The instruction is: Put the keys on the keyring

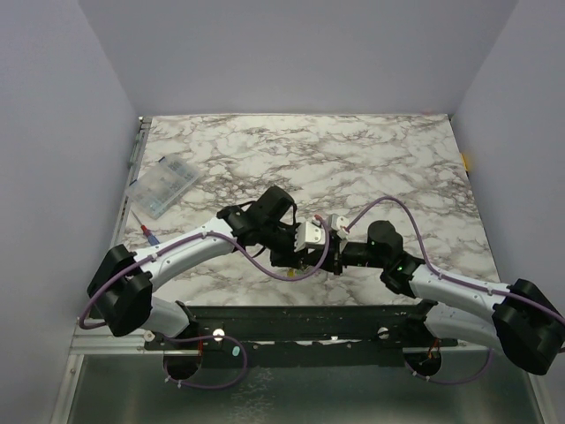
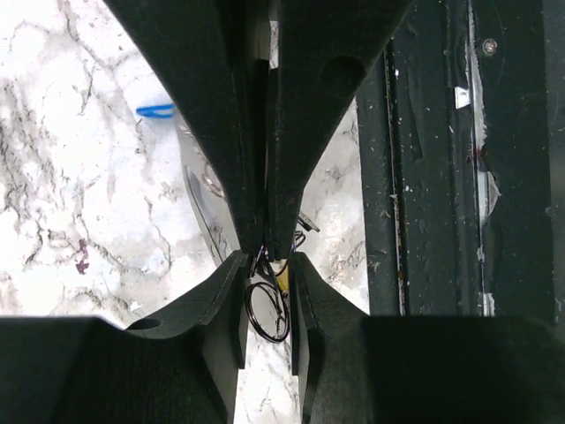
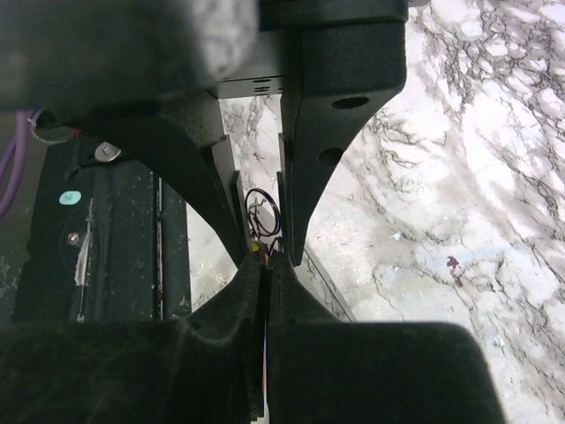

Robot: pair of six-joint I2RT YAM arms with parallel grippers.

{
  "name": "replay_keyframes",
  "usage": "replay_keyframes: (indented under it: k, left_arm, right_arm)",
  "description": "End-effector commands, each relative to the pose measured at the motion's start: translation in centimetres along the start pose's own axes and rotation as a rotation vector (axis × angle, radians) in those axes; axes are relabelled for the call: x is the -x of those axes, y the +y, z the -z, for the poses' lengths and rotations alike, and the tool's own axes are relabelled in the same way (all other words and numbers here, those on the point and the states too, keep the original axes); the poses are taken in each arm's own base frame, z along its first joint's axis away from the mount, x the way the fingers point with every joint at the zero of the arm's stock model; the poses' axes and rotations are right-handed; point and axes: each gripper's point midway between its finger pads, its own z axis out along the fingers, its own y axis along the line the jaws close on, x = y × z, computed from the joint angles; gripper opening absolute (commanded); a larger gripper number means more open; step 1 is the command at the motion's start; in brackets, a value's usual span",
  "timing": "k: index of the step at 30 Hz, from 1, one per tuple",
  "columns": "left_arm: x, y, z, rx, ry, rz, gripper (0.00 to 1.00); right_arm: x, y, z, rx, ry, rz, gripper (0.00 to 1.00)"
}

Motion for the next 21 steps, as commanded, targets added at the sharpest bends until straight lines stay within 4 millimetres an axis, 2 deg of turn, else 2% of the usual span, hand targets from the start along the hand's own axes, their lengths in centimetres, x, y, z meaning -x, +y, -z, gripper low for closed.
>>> replay_keyframes:
  k: [1, 4, 14, 21]
  left_arm:
    - [2.0, 0.8, 1.0, 0.062, -0.055, -0.061, 0.21]
    - [2.0, 0.9, 1.1, 0.074, -0.052, -0.062, 0.0]
    - [2.4, 1.2, 1.0, 0.084, -0.072, -0.05, 0.0]
    - [4.6, 1.5, 1.5, 0.14, -0.204, -0.034, 0.0]
  right_arm:
    - [1.7, 0.6, -0.6, 0.053, -0.04, 0.03, 0.01]
    - [1.7, 0.7, -0.5, 0.055, -0.041, 0.032, 0.01]
    - [1.7, 0.8, -0.6, 0.062, -0.043, 0.025, 0.02]
    - [1.9, 0.2, -0.6, 0.026, -0.04, 0.0, 0.28]
